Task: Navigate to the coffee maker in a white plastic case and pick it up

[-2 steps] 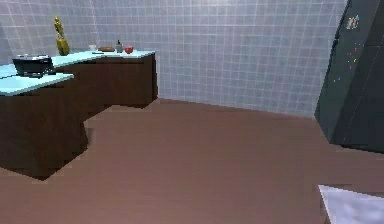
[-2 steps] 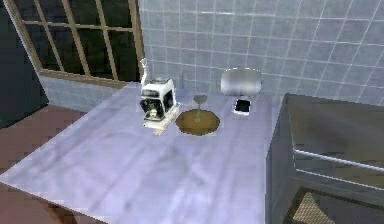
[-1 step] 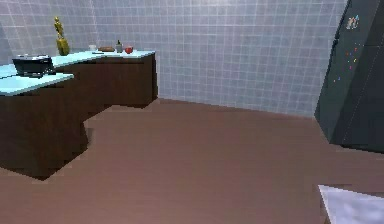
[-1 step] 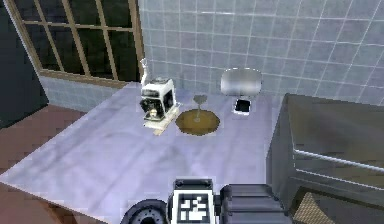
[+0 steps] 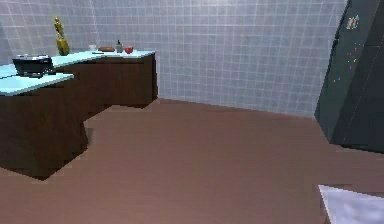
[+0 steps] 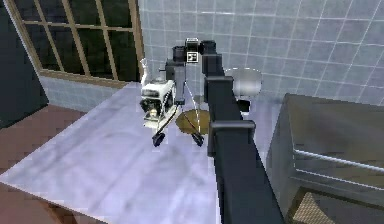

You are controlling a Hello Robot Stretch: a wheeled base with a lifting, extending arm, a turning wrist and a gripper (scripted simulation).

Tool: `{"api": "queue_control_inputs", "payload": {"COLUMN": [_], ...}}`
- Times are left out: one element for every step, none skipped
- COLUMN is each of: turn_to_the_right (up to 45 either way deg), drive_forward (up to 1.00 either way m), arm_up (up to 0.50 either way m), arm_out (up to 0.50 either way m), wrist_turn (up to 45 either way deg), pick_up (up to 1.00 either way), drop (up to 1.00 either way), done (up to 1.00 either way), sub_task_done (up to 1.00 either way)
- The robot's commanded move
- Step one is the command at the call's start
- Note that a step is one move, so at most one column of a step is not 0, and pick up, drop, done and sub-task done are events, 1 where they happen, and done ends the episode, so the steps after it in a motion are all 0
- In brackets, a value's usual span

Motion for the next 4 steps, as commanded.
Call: {"api": "queue_control_inputs", "payload": {"turn_to_the_right": [0.0,0.0,0.0,0.0], "drive_forward": [0.0,0.0,0.0,0.0], "arm_up": [0.0,0.0,0.0,0.0], "arm_out": [0.0,0.0,0.0,0.0], "wrist_turn": [45.0,45.0,45.0,3.0], "pick_up": [0.0,0.0,0.0,0.0], "drop": [0.0,0.0,0.0,0.0], "done": [0.0,0.0,0.0,0.0], "sub_task_done": [0.0,0.0,0.0,0.0]}}
